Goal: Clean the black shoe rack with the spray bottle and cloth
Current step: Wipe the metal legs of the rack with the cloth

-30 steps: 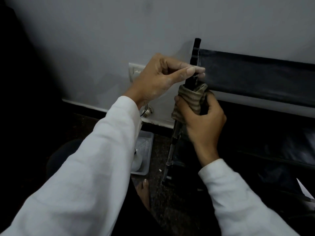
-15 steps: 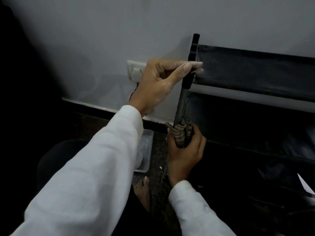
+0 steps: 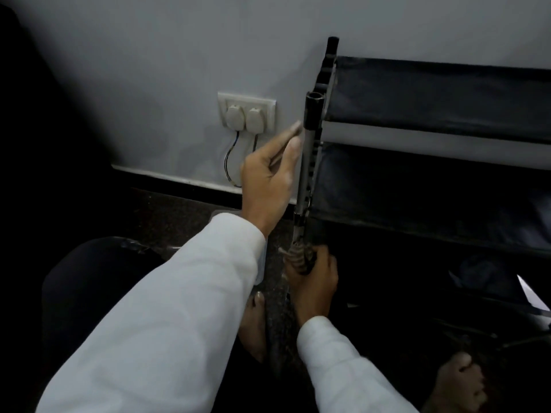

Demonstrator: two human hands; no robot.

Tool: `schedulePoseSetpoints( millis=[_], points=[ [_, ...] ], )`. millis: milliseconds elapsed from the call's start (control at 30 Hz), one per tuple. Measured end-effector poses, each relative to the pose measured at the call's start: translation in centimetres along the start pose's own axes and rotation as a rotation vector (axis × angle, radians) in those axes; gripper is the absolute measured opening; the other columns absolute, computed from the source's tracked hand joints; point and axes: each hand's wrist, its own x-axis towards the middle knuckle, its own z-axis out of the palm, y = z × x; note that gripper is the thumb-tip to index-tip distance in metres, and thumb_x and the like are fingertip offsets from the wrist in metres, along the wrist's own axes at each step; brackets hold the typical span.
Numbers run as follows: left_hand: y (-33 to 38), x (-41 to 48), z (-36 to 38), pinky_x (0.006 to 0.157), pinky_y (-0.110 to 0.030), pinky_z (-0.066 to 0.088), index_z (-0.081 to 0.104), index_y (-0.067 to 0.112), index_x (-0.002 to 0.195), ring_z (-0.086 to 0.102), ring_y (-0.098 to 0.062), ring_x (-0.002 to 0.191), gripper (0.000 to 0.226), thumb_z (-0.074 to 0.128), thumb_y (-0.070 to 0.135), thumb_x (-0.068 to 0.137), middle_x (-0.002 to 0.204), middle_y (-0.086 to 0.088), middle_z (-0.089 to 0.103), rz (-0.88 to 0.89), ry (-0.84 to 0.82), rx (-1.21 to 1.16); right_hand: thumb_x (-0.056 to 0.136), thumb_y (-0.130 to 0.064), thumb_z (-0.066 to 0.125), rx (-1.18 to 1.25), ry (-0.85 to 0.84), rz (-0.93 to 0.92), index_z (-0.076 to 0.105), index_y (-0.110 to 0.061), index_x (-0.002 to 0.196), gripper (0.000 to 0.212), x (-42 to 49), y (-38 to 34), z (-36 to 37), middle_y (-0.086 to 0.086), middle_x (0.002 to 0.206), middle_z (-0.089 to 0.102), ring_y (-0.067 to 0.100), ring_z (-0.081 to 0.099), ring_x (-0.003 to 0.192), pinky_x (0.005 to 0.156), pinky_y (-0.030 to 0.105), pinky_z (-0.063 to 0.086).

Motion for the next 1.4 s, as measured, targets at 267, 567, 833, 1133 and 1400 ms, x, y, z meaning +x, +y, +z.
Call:
schedulePoseSetpoints(
  millis=[267, 567, 833, 1133, 1400],
  points=[
    [-5.7, -2.1, -1.7, 0.094, -0.05, 0.048, 0.063, 0.002, 0.077, 0.05, -0.019, 0.088, 0.04, 0.054, 0.033, 0.101, 0.086, -0.008, 0.054, -0.318, -0.33, 0.178, 0.077, -0.025, 0.082, 0.295, 0.035, 0.259, 0.055, -0.016, 0.131, 0.061, -0.6, 1.6, -0.3, 0.008, 0.127, 0.06, 0.023, 0.059, 0.118, 0.098, 0.025, 0.044],
    [-6.8, -2.8, -3.1, 0.097, -0.048, 0.046, 0.07, -0.002, 0.092, 0.055, -0.019, 0.102, 0.04, 0.057, 0.036, 0.095, 0.101, -0.009, 0.061, -0.286, -0.435, 0.122, 0.068, -0.026, 0.091, 0.345, 0.191, -0.006, 0.068, -0.007, 0.116, 0.056, 0.0, -2.7, 0.1, 0.006, 0.113, 0.06, 0.011, 0.063, 0.101, 0.082, 0.007, 0.05],
    [-8.6, -2.8, -3.3, 0.103, -0.053, 0.047, 0.072, 0.0, 0.111, 0.061, -0.032, 0.12, 0.031, 0.055, 0.023, 0.1, 0.117, -0.019, 0.07, -0.185, -0.431, 0.124, 0.07, -0.04, 0.087, 0.089, 0.278, -0.005, 0.068, -0.014, 0.099, 0.043, 1.2, -1.2, 2.5, 0.003, 0.099, 0.058, 0.005, 0.058, 0.084, 0.063, 0.016, 0.043],
    [-9.5, -2.8, -3.1, 0.089, -0.039, 0.04, 0.063, -0.02, 0.082, 0.047, -0.021, 0.097, 0.056, 0.057, 0.034, 0.096, 0.095, -0.009, 0.049, -0.246, -0.457, 0.062, 0.071, -0.048, 0.083, -0.127, 0.086, 0.059, 0.067, -0.024, 0.108, 0.047, 0.5, 3.9, 3.4, 0.001, 0.106, 0.055, 0.016, 0.063, 0.088, 0.069, 0.022, 0.045],
    [-9.3, -3.2, -3.0, 0.1, -0.059, 0.045, 0.067, -0.02, 0.095, 0.056, -0.026, 0.108, 0.046, 0.059, 0.025, 0.096, 0.102, -0.012, 0.057, -0.235, -0.398, 0.036, 0.064, -0.018, 0.09, 0.149, -0.062, 0.119, 0.069, -0.015, 0.109, 0.049, 2.9, 3.5, 2.2, 0.01, 0.109, 0.063, 0.019, 0.066, 0.094, 0.076, 0.004, 0.043]
  ],
)
